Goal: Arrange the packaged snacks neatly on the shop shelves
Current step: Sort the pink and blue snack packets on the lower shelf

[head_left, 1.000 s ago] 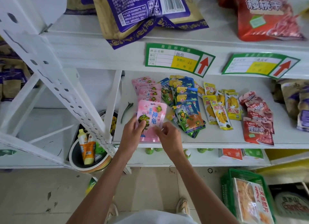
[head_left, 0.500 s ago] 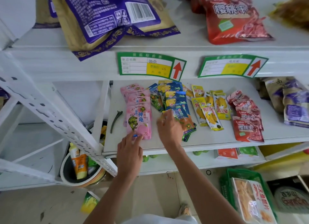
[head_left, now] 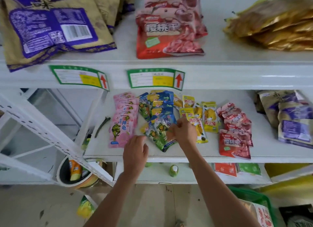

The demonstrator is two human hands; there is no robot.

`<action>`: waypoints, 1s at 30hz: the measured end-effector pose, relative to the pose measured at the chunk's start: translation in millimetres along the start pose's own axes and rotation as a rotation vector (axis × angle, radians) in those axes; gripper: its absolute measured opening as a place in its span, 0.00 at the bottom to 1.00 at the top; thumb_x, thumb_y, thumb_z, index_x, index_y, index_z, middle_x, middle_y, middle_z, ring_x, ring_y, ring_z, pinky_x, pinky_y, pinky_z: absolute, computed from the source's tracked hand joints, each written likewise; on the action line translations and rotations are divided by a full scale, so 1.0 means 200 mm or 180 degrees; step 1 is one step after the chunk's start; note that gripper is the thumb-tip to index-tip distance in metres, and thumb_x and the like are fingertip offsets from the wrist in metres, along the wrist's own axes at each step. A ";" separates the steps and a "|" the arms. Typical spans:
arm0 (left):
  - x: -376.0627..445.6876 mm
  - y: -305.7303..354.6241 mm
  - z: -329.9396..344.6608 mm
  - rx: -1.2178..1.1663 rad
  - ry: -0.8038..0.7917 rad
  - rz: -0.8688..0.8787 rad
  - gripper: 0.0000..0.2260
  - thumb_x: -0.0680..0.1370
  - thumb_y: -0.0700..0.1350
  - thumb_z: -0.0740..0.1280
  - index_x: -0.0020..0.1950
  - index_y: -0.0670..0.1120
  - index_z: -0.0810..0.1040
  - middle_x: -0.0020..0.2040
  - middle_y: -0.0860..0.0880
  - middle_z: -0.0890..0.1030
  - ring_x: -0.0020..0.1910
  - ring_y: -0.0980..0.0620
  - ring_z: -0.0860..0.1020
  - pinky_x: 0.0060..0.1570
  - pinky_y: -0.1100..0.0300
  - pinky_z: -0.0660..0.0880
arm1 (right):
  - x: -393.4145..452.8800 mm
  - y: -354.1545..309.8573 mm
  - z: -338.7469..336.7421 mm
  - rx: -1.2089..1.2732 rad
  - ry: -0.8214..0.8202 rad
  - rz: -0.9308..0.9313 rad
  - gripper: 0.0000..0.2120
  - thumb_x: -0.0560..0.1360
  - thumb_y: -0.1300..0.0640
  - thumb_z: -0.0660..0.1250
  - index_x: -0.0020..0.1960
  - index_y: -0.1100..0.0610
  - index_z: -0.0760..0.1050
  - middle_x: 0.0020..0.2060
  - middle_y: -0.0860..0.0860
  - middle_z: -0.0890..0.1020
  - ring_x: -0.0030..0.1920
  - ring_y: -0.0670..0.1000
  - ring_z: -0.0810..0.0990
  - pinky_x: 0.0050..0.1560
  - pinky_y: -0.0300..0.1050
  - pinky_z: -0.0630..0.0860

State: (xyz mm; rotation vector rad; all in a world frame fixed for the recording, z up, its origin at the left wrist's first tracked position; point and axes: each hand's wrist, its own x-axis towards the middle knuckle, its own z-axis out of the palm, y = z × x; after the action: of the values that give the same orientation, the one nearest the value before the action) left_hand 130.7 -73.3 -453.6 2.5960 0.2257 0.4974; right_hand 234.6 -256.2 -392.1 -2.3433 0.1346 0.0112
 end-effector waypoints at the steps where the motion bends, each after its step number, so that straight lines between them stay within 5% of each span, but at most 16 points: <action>1: 0.02 0.03 -0.01 -0.0177 0.0043 -0.0053 0.08 0.79 0.44 0.68 0.57 0.46 0.80 0.50 0.50 0.82 0.49 0.47 0.81 0.45 0.52 0.78 | -0.01 0.01 -0.04 0.0488 -0.0094 -0.0030 0.08 0.78 0.58 0.71 0.42 0.53 0.75 0.34 0.46 0.83 0.29 0.40 0.79 0.30 0.35 0.70; 2: 0.03 0.07 -0.03 -0.0473 0.0092 -0.0142 0.10 0.83 0.48 0.65 0.60 0.47 0.80 0.52 0.51 0.84 0.51 0.51 0.81 0.48 0.54 0.79 | -0.02 0.02 -0.07 0.0962 -0.0212 -0.0029 0.08 0.79 0.60 0.71 0.41 0.56 0.76 0.32 0.47 0.83 0.27 0.40 0.79 0.30 0.35 0.73; 5: 0.05 0.24 -0.13 -0.1943 -0.0388 -0.0747 0.15 0.86 0.56 0.60 0.61 0.49 0.80 0.49 0.58 0.84 0.50 0.54 0.82 0.52 0.58 0.80 | -0.08 0.07 -0.11 0.1913 -0.0552 -0.0102 0.07 0.80 0.59 0.71 0.47 0.63 0.79 0.37 0.58 0.86 0.34 0.56 0.84 0.36 0.56 0.85; 6: 0.08 0.28 -0.15 -0.2380 -0.0524 -0.0956 0.15 0.86 0.57 0.60 0.57 0.50 0.81 0.45 0.57 0.82 0.47 0.49 0.82 0.51 0.54 0.80 | -0.10 0.08 -0.11 0.1947 -0.0622 -0.0182 0.06 0.80 0.57 0.71 0.47 0.60 0.81 0.38 0.59 0.86 0.37 0.57 0.85 0.39 0.62 0.85; 8: 0.11 0.34 -0.22 -0.2573 -0.0561 -0.1091 0.17 0.85 0.58 0.61 0.44 0.48 0.78 0.36 0.50 0.75 0.37 0.47 0.75 0.43 0.52 0.75 | -0.17 0.09 -0.11 0.2026 -0.0673 -0.0302 0.05 0.81 0.56 0.71 0.47 0.56 0.82 0.39 0.55 0.88 0.41 0.56 0.87 0.41 0.58 0.85; 12: 0.10 0.40 -0.33 -0.2542 -0.0458 -0.0695 0.19 0.84 0.46 0.68 0.32 0.52 0.75 0.27 0.59 0.66 0.28 0.59 0.63 0.31 0.62 0.60 | -0.30 0.08 -0.15 0.2432 -0.0612 -0.0561 0.05 0.84 0.64 0.65 0.55 0.65 0.80 0.41 0.54 0.88 0.41 0.52 0.88 0.42 0.44 0.83; 15: 0.10 0.40 -0.38 -0.2718 -0.0530 -0.0490 0.05 0.78 0.44 0.77 0.43 0.44 0.86 0.33 0.54 0.84 0.33 0.48 0.82 0.37 0.56 0.78 | -0.39 0.05 -0.19 0.2447 -0.0437 -0.0724 0.07 0.85 0.62 0.64 0.53 0.64 0.79 0.40 0.55 0.85 0.42 0.54 0.87 0.43 0.53 0.83; 17: 0.10 0.41 -0.41 -0.2755 -0.0576 -0.0290 0.08 0.74 0.48 0.80 0.44 0.45 0.86 0.39 0.46 0.86 0.41 0.38 0.84 0.45 0.42 0.80 | -0.48 0.02 -0.20 0.2520 -0.0296 -0.0766 0.08 0.85 0.64 0.63 0.49 0.63 0.78 0.38 0.51 0.83 0.39 0.48 0.84 0.40 0.45 0.80; 20: 0.09 0.45 -0.47 -0.2777 -0.0658 0.0240 0.09 0.73 0.47 0.81 0.41 0.44 0.84 0.38 0.48 0.86 0.39 0.44 0.85 0.43 0.43 0.82 | -0.64 -0.06 -0.21 0.2740 0.0028 -0.0752 0.07 0.86 0.66 0.60 0.52 0.68 0.74 0.41 0.50 0.84 0.39 0.48 0.85 0.41 0.40 0.81; 25: 0.09 0.37 -0.61 -0.2664 -0.0791 0.1516 0.09 0.70 0.38 0.82 0.40 0.41 0.83 0.37 0.50 0.83 0.38 0.49 0.82 0.38 0.48 0.79 | -0.95 -0.25 -0.09 0.2689 0.1100 -0.0653 0.07 0.86 0.65 0.58 0.54 0.59 0.74 0.43 0.49 0.82 0.43 0.52 0.84 0.45 0.51 0.84; 27: 0.08 0.29 -0.63 -0.2618 -0.0801 0.1991 0.10 0.68 0.34 0.83 0.40 0.40 0.82 0.37 0.49 0.82 0.37 0.46 0.81 0.37 0.48 0.77 | -1.09 -0.32 -0.02 0.2728 0.1424 -0.0606 0.06 0.86 0.66 0.58 0.56 0.64 0.74 0.46 0.59 0.82 0.44 0.53 0.85 0.46 0.56 0.84; 30: -0.01 0.24 -0.67 -0.2875 -0.1195 0.2032 0.14 0.68 0.32 0.82 0.39 0.46 0.80 0.36 0.53 0.80 0.37 0.48 0.80 0.38 0.51 0.78 | -1.27 -0.36 0.05 0.2417 0.1986 -0.0335 0.07 0.86 0.66 0.59 0.58 0.68 0.74 0.47 0.60 0.82 0.44 0.51 0.85 0.44 0.57 0.81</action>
State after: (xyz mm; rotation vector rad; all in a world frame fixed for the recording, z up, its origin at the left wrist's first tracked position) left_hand 80.0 -57.2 -321.3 1.7539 -0.7937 0.2154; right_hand -9.5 -174.6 -336.2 -1.5237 0.2657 -0.7027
